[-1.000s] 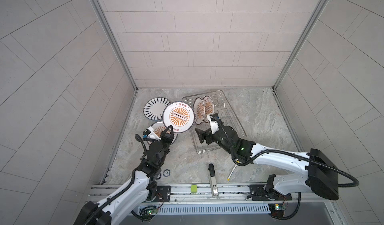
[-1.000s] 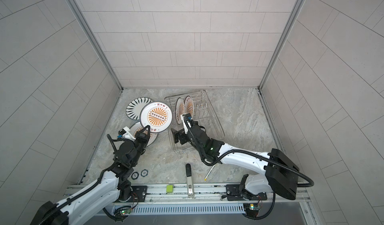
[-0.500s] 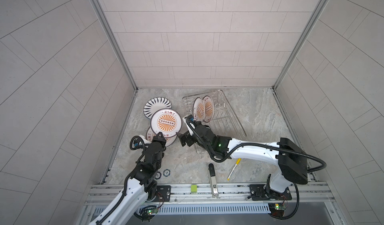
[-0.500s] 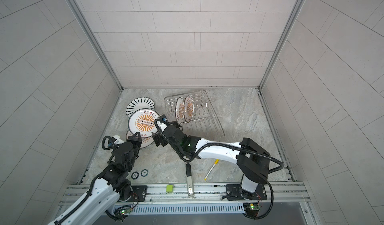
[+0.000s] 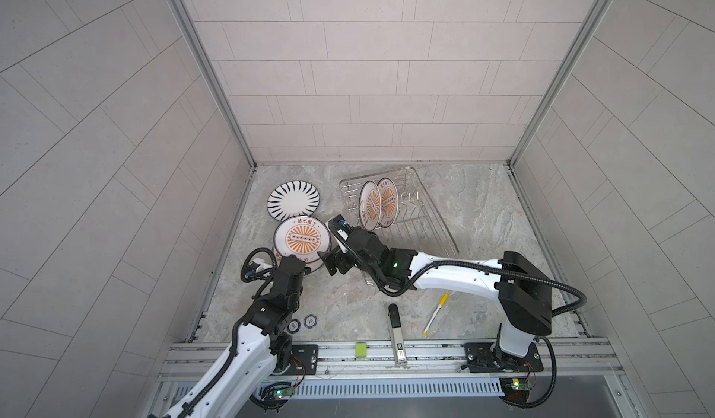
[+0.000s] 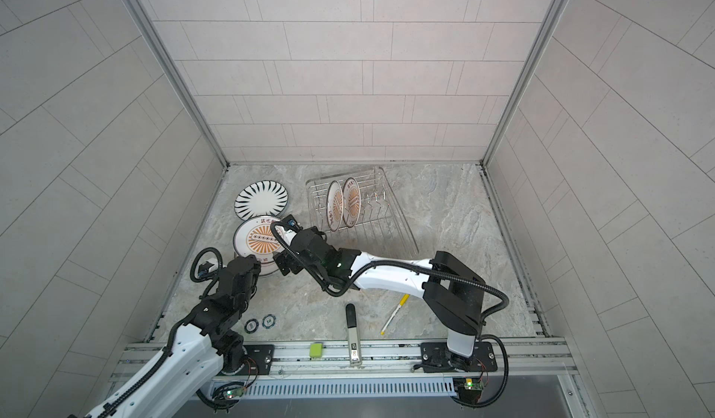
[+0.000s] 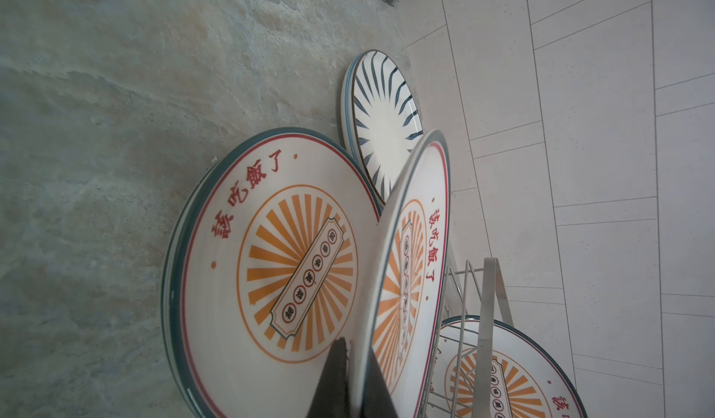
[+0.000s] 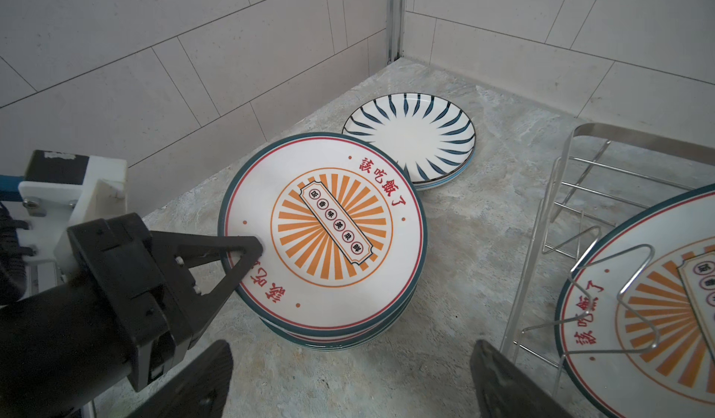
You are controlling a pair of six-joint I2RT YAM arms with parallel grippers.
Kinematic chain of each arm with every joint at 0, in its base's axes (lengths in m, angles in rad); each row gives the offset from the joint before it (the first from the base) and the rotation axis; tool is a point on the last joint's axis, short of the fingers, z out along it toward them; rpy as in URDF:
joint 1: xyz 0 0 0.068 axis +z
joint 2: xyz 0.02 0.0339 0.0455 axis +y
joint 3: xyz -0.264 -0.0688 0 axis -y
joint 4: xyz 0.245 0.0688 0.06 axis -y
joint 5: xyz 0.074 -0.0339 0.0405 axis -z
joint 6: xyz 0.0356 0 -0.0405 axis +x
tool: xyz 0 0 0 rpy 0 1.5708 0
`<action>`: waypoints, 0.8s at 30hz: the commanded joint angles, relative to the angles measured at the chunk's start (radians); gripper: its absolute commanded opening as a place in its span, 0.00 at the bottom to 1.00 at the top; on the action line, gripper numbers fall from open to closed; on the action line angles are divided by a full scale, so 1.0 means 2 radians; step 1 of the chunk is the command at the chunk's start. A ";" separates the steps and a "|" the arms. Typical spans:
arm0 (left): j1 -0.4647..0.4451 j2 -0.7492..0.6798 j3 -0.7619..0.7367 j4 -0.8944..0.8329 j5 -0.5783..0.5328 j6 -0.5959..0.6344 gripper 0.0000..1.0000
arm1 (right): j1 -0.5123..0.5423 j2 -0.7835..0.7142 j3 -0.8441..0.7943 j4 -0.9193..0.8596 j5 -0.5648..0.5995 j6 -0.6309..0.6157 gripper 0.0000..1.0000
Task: Unload the plates from the dish rack
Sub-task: 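Lower the plate flat onto the sunburst stack and open the left gripper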
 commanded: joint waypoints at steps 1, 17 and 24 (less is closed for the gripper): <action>0.006 0.001 0.011 -0.008 -0.002 -0.036 0.00 | 0.003 0.012 0.019 -0.026 0.000 -0.004 0.98; 0.018 0.044 0.002 -0.012 0.013 -0.084 0.00 | 0.003 0.025 0.034 -0.049 0.014 -0.003 0.97; 0.023 0.069 0.002 -0.004 0.020 -0.089 0.00 | 0.003 0.027 0.036 -0.050 0.015 -0.003 0.97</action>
